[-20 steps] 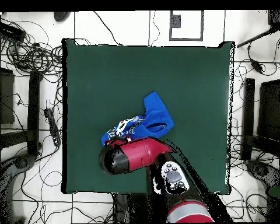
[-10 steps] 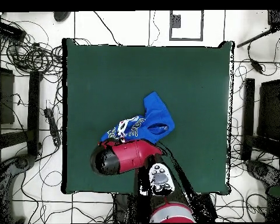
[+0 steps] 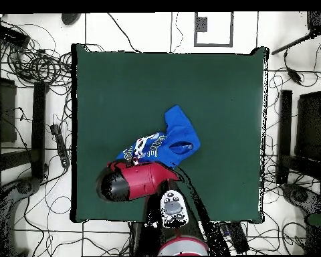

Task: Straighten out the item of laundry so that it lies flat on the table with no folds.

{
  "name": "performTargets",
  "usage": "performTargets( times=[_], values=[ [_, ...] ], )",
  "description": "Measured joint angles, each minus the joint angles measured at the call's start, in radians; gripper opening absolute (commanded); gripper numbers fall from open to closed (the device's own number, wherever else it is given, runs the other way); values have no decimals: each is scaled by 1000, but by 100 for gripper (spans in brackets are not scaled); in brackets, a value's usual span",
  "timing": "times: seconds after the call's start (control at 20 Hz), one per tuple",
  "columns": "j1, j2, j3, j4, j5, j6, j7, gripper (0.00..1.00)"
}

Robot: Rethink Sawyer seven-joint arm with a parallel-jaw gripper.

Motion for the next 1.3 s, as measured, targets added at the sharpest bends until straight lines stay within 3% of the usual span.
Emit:
performTargets(
  times=[0.4, 0.9, 1.3],
  values=[
    [-65, -27, -1, 10, 1, -4, 0, 100],
    [-303, -126, -1, 15, -28, 5, 0, 100],
    [-394, -160, -1, 15, -62, 34, 0, 100]
  ],
)
